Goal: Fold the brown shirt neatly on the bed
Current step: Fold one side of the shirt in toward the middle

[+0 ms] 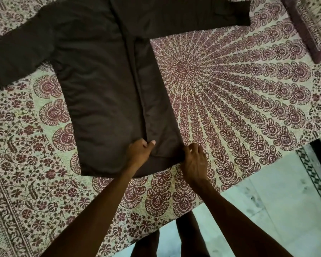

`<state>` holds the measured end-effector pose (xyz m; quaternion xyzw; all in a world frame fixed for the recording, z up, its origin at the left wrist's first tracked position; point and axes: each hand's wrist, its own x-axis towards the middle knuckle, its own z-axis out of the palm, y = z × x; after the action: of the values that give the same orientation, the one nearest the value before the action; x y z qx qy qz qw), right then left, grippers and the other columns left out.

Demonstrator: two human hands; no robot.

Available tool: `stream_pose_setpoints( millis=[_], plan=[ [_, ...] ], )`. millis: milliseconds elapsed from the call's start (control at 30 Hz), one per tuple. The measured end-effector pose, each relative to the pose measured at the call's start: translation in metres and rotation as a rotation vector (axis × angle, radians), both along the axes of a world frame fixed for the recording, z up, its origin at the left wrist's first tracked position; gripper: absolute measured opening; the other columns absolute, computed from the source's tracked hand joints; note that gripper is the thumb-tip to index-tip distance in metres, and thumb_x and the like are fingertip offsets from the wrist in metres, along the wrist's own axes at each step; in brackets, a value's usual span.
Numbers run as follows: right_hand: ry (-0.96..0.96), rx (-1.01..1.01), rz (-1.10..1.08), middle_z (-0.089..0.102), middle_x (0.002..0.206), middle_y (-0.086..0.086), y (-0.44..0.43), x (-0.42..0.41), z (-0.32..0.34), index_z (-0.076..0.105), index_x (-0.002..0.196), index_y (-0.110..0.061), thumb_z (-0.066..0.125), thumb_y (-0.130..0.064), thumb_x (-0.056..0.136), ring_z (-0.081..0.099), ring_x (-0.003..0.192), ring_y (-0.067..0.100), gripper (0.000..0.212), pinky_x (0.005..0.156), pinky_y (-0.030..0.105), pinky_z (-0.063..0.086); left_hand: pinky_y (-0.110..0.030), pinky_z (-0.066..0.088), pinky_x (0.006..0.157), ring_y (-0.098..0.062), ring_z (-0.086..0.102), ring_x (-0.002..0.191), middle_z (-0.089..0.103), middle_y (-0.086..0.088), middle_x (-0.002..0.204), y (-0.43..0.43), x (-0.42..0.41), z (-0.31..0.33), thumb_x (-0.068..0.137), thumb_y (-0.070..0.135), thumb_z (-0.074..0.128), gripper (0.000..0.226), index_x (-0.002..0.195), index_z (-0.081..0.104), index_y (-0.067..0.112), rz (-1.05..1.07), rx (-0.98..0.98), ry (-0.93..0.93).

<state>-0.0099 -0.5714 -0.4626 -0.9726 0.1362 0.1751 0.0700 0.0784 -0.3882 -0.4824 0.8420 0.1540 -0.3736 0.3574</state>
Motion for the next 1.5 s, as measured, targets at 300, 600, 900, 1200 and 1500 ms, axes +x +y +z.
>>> stream_pose_setpoints(
  millis=[300, 600, 900, 1200, 1500],
  plan=[
    [0.058, 0.218, -0.342, 0.056, 0.118, 0.011, 0.027, 0.036, -0.008, 0.053, 0.120, -0.011, 0.063, -0.043, 0.088, 0.051, 0.110, 0.029, 0.047, 0.089, 0.042, 0.050, -0.051, 0.059, 0.077, -0.037, 0.070, 0.084, 0.069, -0.028, 0.095, -0.003, 0.012, -0.014, 0.090, 0.018, 0.064, 0.015, 0.086, 0.062, 0.004, 0.163, -0.207, 0.127],
    [0.051, 0.283, -0.514, 0.068, 0.091, 0.006, 0.022, 0.033, -0.010, 0.064, 0.093, -0.017, 0.074, -0.032, 0.080, 0.064, 0.082, 0.025, 0.023, 0.072, 0.036, 0.054, -0.048, 0.060, 0.072, -0.035, 0.070, 0.077, 0.066, -0.022, 0.087, -0.012, 0.009, -0.015, 0.088, 0.011, 0.067, 0.027, 0.067, 0.051, 0.015, 0.197, -0.176, 0.154],
    [0.114, 0.241, -0.596, 0.071, 0.091, 0.006, 0.007, 0.041, 0.002, 0.067, 0.092, -0.017, 0.073, -0.025, 0.082, 0.065, 0.083, 0.025, 0.014, 0.071, 0.030, 0.052, -0.029, 0.056, 0.055, -0.008, 0.066, 0.049, 0.067, -0.018, 0.085, -0.018, 0.013, -0.014, 0.091, 0.016, 0.064, 0.014, 0.090, 0.055, 0.005, 0.113, -0.237, 0.273],
    [-0.025, 0.204, -0.068, 0.046, 0.136, 0.010, 0.014, 0.076, 0.004, 0.045, 0.136, -0.018, 0.063, -0.022, 0.089, 0.045, 0.122, 0.029, 0.051, 0.098, 0.040, 0.046, -0.040, 0.059, 0.069, -0.024, 0.070, 0.066, 0.070, -0.003, 0.062, -0.009, 0.042, -0.016, 0.082, 0.051, 0.060, 0.034, 0.066, 0.063, 0.021, 0.120, -0.012, -0.080],
    [0.237, 0.103, 0.204, 0.012, 0.161, 0.007, 0.011, 0.098, -0.002, 0.020, 0.152, -0.024, 0.052, -0.047, 0.093, 0.013, 0.147, 0.034, 0.070, 0.118, 0.051, 0.018, -0.032, 0.052, 0.071, -0.030, 0.069, 0.087, 0.071, -0.007, 0.088, -0.011, 0.086, 0.008, 0.085, 0.056, 0.058, 0.040, 0.082, 0.066, 0.017, -0.076, 0.247, -0.051]
  ],
)
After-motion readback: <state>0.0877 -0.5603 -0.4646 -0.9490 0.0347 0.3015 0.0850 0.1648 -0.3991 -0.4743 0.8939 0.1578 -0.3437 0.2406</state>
